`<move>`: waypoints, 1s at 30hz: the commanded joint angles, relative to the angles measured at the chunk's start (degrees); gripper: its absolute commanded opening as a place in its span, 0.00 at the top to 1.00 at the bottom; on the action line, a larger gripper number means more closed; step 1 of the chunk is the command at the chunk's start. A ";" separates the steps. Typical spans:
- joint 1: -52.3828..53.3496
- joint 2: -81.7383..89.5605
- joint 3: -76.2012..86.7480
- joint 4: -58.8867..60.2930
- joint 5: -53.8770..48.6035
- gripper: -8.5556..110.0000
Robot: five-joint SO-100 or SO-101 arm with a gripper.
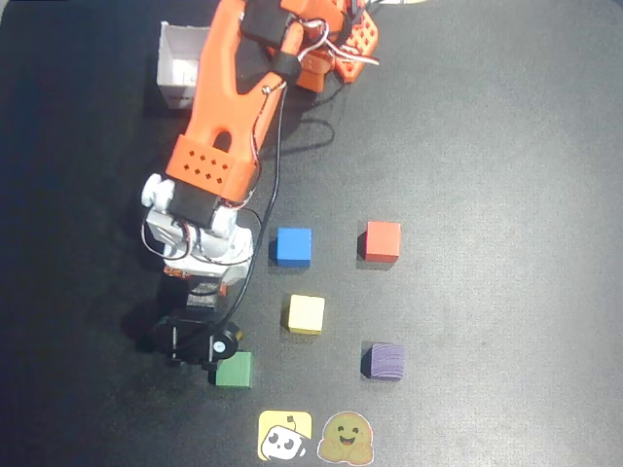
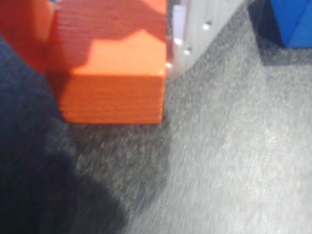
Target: Put the orange cube on top of the yellow cube.
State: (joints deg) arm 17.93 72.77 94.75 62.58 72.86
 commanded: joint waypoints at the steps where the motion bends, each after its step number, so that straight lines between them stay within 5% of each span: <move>1: 0.53 0.35 -2.81 -0.44 0.26 0.89; 30: -0.79 4.31 -5.36 3.60 -1.67 0.90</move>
State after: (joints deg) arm 17.93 72.77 94.22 64.25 70.84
